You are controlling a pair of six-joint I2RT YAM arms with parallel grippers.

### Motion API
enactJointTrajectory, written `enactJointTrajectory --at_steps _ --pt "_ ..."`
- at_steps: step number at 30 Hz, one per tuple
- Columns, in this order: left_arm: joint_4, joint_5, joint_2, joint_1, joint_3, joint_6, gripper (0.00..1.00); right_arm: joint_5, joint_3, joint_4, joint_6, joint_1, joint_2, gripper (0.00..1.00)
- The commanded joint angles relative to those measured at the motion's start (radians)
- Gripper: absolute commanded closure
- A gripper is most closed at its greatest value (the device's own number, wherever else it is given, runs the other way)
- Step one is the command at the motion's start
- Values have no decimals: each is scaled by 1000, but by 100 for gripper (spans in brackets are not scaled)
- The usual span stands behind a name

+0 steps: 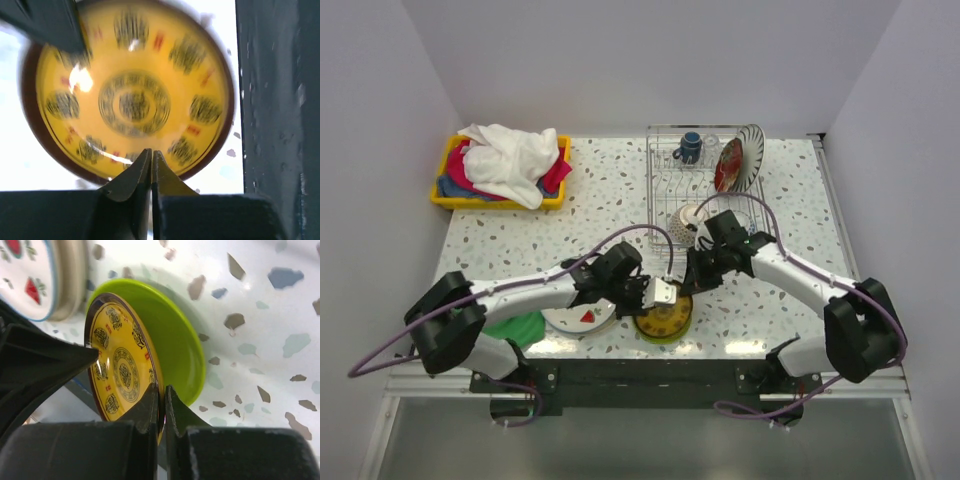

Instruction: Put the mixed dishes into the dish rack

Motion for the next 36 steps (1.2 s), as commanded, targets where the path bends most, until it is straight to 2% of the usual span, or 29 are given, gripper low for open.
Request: enactJointTrajectory --at_steps 1,5,7,10,11,13,14,18,22,30,36 --pt "-70 -21 -255 48 172 -73 89 15 264 -136 -121 3 10 100" --pt "-33 -174 -403 85 222 -99 84 28 460 -257 -245 5 57 100" --pt "5 -285 -461 101 217 -105 84 86 587 -286 -267 3 68 100" --pt "59 -406 -509 192 187 -165 87 349 753 -263 -264 3 88 100" --pt "71 -432 -515 244 179 -209 88 502 793 -251 -262 3 100 100" --pt "102 -489 -530 286 154 -244 89 680 908 -224 -245 5 157 100" --pt "110 -495 -535 318 147 -270 89 815 944 -213 -245 3 175 100" --pt "137 -427 -534 390 113 -310 89 1062 1101 -144 -291 2 281 100" --pt "151 -365 -524 447 102 -346 89 1192 1224 -166 -377 -4 404 100" --pt "163 -328 -495 490 87 -358 88 1253 1396 -251 -416 -63 585 100" --pt "188 -303 -469 503 79 -367 88 1256 1453 -305 -409 -109 646 100"
